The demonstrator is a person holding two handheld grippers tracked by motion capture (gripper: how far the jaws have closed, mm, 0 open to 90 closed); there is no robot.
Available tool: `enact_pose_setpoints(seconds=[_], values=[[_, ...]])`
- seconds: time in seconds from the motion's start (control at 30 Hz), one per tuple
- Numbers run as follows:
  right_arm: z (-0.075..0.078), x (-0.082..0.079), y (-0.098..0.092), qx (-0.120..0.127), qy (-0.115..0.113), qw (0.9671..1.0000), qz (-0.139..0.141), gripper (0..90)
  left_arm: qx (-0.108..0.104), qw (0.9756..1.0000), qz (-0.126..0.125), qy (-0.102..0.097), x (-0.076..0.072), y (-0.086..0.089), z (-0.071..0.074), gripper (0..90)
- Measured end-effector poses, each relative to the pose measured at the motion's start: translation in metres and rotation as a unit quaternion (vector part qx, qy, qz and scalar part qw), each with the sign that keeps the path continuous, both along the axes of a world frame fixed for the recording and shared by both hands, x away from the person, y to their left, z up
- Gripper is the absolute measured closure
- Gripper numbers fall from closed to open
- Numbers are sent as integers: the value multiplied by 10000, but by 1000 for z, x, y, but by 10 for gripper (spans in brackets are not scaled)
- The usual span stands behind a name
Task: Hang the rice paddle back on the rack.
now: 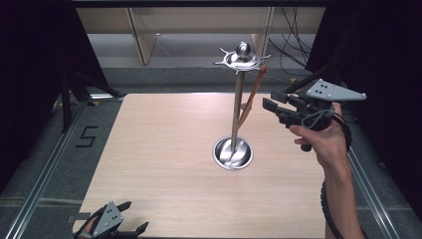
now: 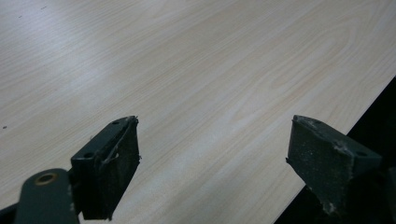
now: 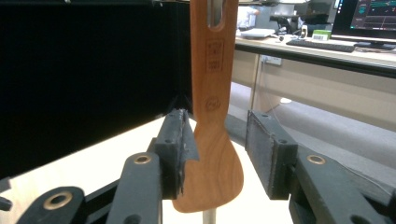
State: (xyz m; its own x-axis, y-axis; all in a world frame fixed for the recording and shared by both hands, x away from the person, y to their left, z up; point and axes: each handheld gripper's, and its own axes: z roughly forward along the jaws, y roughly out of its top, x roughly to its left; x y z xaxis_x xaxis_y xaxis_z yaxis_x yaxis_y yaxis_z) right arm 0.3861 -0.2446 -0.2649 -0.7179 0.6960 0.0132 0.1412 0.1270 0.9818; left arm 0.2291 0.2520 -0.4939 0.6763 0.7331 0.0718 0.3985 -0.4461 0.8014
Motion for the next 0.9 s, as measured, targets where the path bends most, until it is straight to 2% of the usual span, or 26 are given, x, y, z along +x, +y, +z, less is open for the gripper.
enact_pose_setpoints(seconds=[0.07,0.1,0.13,0.17,0.3,0.4,0.43,0.47,0.5,0.53,0.57,0.6,0.7,0.73,0.77,0.8,0.83,0.9], values=[[-2,-1,-2,-18,-40,10000,6,582,-6,10000,11,2,0,0,0,161],[-4,-5,-3,20,61,10000,-14,575,-31,10000,15,6,0,-1,-1,161],[-11,-9,-8,-78,-105,9999,-60,570,-66,10000,21,30,0,-1,-1,161],[-13,-11,-9,-41,-32,10000,-42,568,-66,10000,21,30,0,-1,-1,161],[-26,-22,-17,-108,0,9999,-132,559,-92,10000,19,32,0,-1,-1,161],[-33,-27,-22,-52,-24,9998,-194,550,-92,9999,25,35,0,-1,-1,161],[-39,-32,-24,-9,119,9998,-178,548,-98,9999,18,31,0,-1,-1,161],[-43,-32,-26,-39,127,9998,-113,543,-144,9999,36,21,-1,-2,-1,161],[-47,-32,-27,-157,151,9997,-131,541,13,10000,-8,9,0,0,0,161],[-54,-33,-30,-317,118,9992,-203,540,-19,10000,5,-8,0,-1,0,161],[-54,-33,-30,-317,118,9992,-203,540,-131,9999,42,26,-1,-2,0,161],[-60,-35,-30,-373,372,9984,-202,535,-114,9999,74,89,-1,-2,-1,161],[-65,-34,-32,-409,408,9981,-218,533,-72,9999,72,76,-1,-2,-1,161],[-66,-32,-33,-480,299,9981,-235,532,-214,9997,105,48,-2,-3,-2,161],[-66,-32,-33,-480,299,9981,-235,532,-214,9997,105,48,-2,-3,-2,161],[-69,-32,-32,-508,365,9978,-206,528,-175,9998,72,25,-1,-2,-2,161],[-71,-34,-32,-451,457,9977,-239,526,-223,9997,106,36,-2,-3,-2,161],[-72,-33,-32,-508,476,9973,-227,520,-146,9999,77,16,-2,-2,-1,161]])
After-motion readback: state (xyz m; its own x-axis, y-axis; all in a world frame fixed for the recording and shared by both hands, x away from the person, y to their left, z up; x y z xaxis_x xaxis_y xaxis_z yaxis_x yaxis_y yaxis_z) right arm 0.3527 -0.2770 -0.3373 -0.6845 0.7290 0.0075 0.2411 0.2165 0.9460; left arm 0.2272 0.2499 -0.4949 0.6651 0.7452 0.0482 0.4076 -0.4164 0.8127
